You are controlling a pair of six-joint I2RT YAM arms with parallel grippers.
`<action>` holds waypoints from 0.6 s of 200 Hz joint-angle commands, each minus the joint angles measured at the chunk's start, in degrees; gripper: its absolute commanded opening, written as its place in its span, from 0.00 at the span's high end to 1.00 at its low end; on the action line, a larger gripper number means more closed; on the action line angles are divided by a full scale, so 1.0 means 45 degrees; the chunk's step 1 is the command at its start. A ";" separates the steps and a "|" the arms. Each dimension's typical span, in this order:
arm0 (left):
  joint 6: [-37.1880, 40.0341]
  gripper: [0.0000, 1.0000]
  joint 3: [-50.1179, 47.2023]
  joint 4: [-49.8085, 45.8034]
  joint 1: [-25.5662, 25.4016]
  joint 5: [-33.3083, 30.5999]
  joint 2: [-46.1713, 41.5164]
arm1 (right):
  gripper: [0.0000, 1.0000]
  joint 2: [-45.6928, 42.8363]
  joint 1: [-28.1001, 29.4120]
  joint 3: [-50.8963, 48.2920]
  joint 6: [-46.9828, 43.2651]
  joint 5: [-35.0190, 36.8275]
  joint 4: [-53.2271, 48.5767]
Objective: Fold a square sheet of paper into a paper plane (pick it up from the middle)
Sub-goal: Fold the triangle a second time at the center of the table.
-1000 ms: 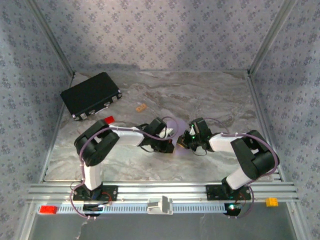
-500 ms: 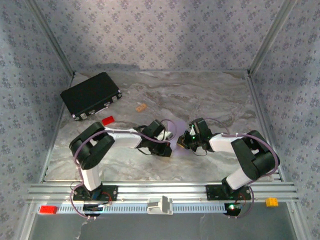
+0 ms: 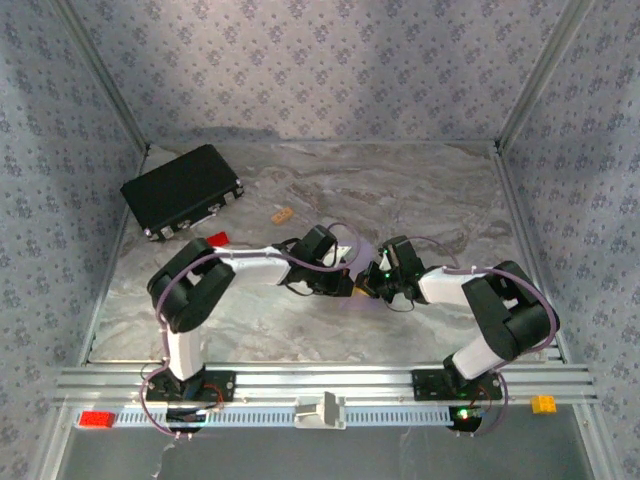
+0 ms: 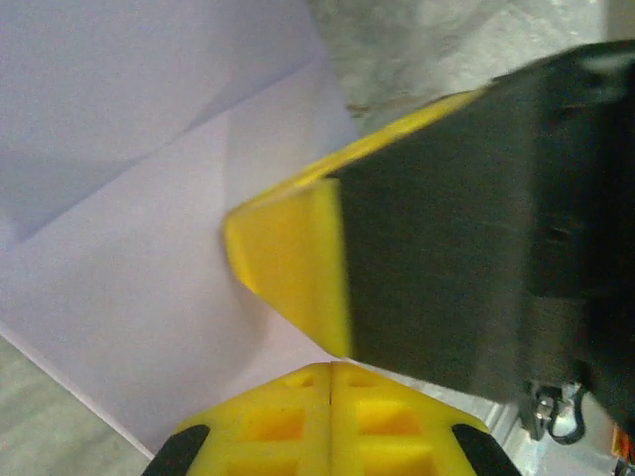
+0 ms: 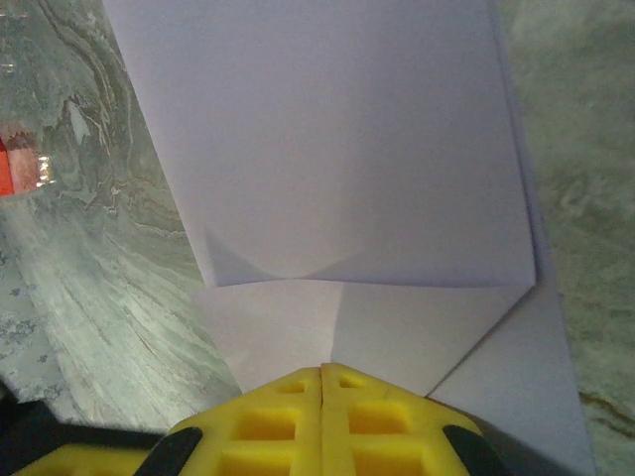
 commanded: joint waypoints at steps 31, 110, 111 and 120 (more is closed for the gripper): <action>0.0370 1.00 0.0136 -0.1345 0.0105 -0.0397 0.0894 | 0.94 -0.0185 -0.0195 -0.0108 0.0025 0.0453 -0.0960; 0.0101 1.00 -0.0701 -0.0980 0.0097 -0.0603 0.0518 | 0.91 -0.0704 -0.0072 0.0686 -0.0633 0.0070 -0.1093; 0.0098 1.00 -0.0703 -0.0968 0.0101 -0.0609 0.0516 | 0.91 -0.0682 -0.0053 0.0684 -0.0616 0.0070 -0.1073; 0.0086 1.00 -0.0724 -0.0938 0.0098 -0.0632 0.0514 | 0.91 -0.0466 0.0109 0.0666 -0.0562 0.0088 -0.0961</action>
